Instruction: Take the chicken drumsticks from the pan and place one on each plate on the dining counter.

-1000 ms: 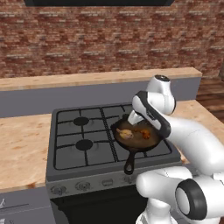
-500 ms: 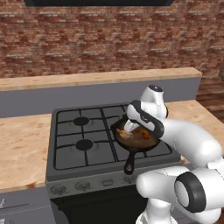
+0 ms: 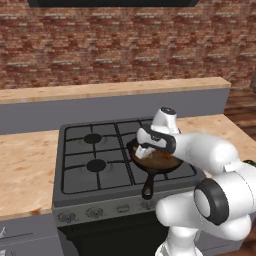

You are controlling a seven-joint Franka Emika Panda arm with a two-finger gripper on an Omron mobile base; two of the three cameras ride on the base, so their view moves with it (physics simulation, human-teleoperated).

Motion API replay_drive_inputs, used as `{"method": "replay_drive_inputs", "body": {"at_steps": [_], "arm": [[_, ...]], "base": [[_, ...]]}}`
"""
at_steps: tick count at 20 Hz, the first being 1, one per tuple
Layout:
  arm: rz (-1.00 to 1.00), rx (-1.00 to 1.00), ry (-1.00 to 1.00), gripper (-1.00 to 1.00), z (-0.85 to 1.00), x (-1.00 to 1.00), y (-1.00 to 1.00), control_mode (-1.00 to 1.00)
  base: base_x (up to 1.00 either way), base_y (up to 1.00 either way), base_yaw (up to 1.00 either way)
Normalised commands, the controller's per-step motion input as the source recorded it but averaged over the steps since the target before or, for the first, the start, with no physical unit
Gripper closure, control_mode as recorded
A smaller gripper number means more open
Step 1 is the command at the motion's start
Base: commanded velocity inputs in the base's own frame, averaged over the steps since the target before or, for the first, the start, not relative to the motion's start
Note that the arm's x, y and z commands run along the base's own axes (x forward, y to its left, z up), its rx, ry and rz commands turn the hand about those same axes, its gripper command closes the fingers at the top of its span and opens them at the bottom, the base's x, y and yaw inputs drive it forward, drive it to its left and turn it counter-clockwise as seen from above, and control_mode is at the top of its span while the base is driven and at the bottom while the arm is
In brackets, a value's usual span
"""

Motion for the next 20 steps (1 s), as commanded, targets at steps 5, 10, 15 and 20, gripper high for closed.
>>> {"method": "replay_drive_inputs", "body": {"at_steps": [5,10,15,20], "arm": [[0.00,-0.03,0.10,-1.00,-0.31,0.23,0.00,-1.00],[0.00,-0.04,0.05,-1.00,-0.39,0.21,0.00,-1.00],[0.00,-0.06,0.00,1.00,-0.44,0.18,0.07,-1.00],[0.00,-0.03,0.00,1.00,-0.32,0.01,0.13,-1.00]], "base": [[0.00,0.00,0.00],[0.00,0.00,0.00],[0.00,0.00,0.00],[0.00,0.00,0.00]]}}
